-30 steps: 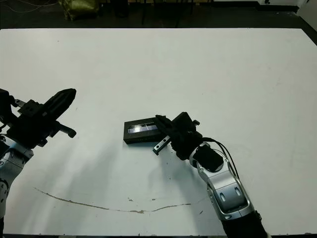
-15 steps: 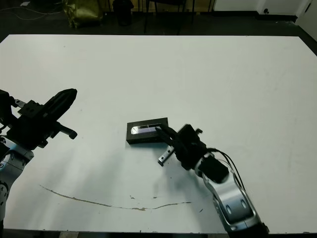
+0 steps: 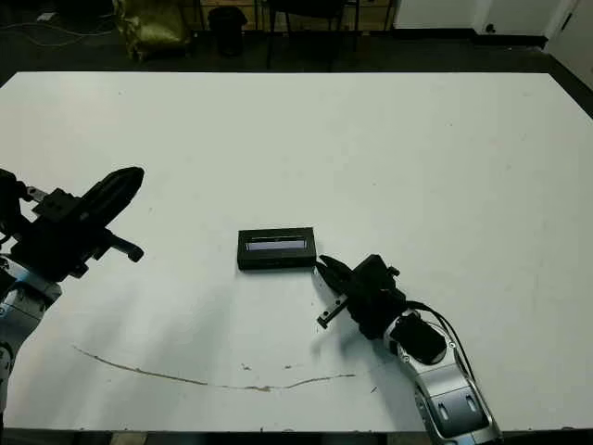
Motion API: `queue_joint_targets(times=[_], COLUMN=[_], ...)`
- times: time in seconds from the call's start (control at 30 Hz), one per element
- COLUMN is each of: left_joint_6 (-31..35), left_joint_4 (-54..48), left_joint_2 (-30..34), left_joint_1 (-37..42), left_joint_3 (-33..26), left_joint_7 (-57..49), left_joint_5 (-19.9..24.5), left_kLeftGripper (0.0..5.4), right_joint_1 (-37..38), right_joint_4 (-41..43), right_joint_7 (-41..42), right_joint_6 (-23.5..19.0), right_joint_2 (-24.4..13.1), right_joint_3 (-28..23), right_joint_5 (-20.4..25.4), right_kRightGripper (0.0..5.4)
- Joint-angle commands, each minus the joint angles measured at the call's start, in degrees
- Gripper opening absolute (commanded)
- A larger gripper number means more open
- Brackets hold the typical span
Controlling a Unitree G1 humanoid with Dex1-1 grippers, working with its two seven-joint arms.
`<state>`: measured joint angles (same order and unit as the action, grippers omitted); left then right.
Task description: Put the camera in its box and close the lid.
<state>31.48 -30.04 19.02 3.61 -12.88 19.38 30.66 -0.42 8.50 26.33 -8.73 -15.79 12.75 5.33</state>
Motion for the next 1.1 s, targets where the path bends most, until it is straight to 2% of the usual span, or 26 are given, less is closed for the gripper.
queue_joint_targets(times=[0.03, 0.13, 0.3, 0.37, 0.5, 0.67, 0.73, 0.83, 0.97, 1.1], left_joint_6=[0.81, 1.25, 0.81, 1.14, 1.26, 2.31, 2.25, 2.25, 0.57, -2.12], left_joint_4=[0.01, -0.09, -0.12, -0.33, -1.09, -2.19, -2.58, -3.53, -4.74, -5.88], left_joint_2=[0.95, 0.78, 0.99, 1.19, 1.04, 1.31, 1.31, 0.90, -0.86, -3.23], left_joint_1=[-1.41, -1.49, -1.90, -2.10, -2.94, -4.04, -4.73, -5.93, -7.86, -10.27], left_joint_3=[0.23, 0.04, 0.17, 0.03, -0.81, -2.50, -3.34, -4.25, -4.44, -2.94], left_joint_7=[-0.20, -0.50, -0.67, -0.75, -0.90, -1.18, -1.27, -2.51, -4.46, -7.37], left_joint_5=[-0.23, 0.17, -0.39, -0.16, 1.15, 3.81, 4.83, 5.73, 5.58, 2.46], left_kLeftGripper=[0.01, 0.01, 0.01, 0.01, 0.01, 0.01, 0.01, 0.01, 0.01, 0.01], right_joint_1=[0.95, 0.88, 0.08, -0.06, 0.04, 0.87, 1.88, 3.99, 6.71, 8.50], right_joint_4=[-2.70, -2.58, -0.04, 2.48, 10.71, 15.80, 17.06, 18.41, 20.22, 17.92], right_joint_7=[-0.19, -0.20, 1.84, 2.52, 3.70, 5.93, 4.96, 1.44, -4.98, -10.06], right_joint_6=[-2.85, -1.88, -1.93, -3.78, -11.44, -15.55, -15.63, -12.41, -9.91, -5.83], right_joint_2=[-0.67, -0.37, -0.91, -1.68, -6.44, -10.65, -9.76, -5.66, -0.83, 3.87], right_joint_3=[-0.30, -0.85, -4.34, -6.18, -10.51, -16.79, -19.43, -21.86, -20.74, -17.71], right_joint_5=[-0.83, -0.30, 4.04, 5.90, 8.63, 14.11, 16.46, 18.03, 15.40, 11.01], right_kRightGripper=[0.00, 0.00, 0.00, 0.00, 0.00, 0.00, 0.00, 0.00, 0.00, 0.00])
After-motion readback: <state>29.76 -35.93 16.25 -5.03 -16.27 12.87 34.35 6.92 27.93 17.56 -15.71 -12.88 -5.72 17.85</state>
